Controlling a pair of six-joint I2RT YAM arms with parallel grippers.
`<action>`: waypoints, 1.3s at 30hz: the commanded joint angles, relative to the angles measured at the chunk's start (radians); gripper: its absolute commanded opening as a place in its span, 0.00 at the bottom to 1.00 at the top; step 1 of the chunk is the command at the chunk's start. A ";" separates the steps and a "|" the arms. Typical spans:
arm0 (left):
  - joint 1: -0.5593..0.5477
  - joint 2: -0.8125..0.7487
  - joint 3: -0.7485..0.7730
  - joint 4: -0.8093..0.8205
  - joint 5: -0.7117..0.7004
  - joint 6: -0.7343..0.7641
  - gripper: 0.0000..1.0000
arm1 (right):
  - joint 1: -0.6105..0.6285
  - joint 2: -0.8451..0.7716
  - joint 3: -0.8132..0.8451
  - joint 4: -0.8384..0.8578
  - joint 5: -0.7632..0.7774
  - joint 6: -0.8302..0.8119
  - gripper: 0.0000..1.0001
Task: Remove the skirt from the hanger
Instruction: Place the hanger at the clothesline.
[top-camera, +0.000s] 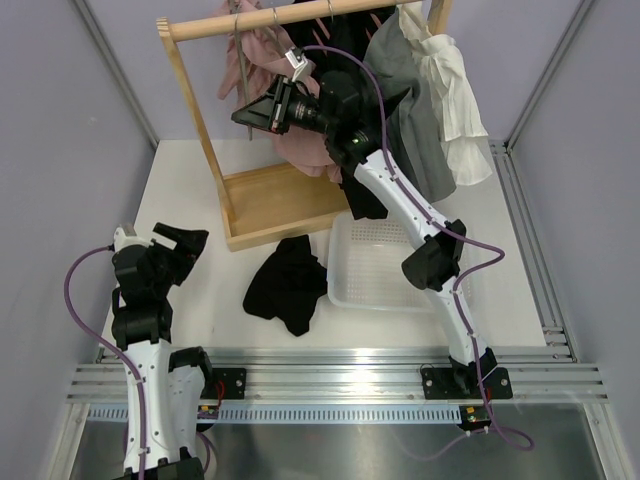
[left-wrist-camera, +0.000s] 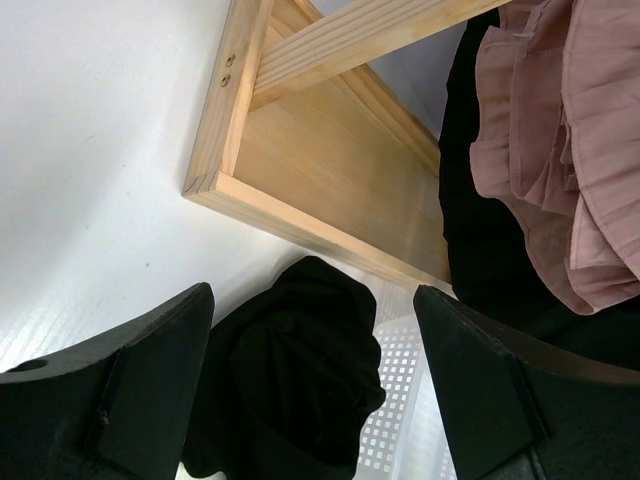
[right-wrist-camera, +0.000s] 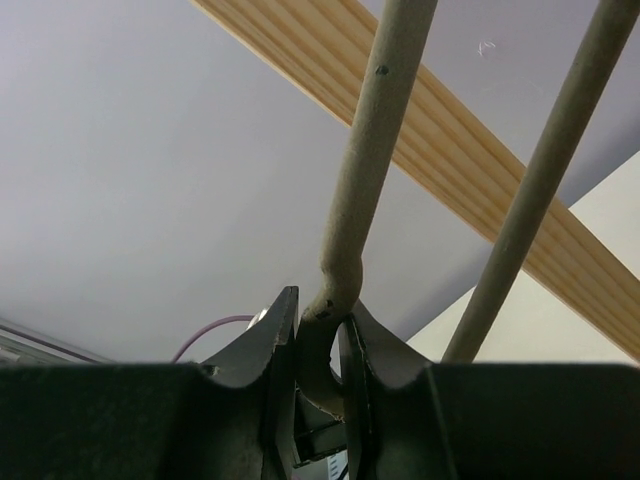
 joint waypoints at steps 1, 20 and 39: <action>-0.002 -0.001 -0.002 0.072 0.034 -0.004 0.86 | -0.030 -0.031 -0.025 -0.013 0.010 0.012 0.13; -0.021 -0.037 -0.006 0.085 0.077 -0.029 0.86 | -0.020 -0.281 -0.294 0.036 -0.161 -0.211 0.82; -0.052 -0.061 0.000 0.115 0.117 -0.055 0.87 | 0.007 -0.562 -0.485 -0.332 0.121 -0.725 0.99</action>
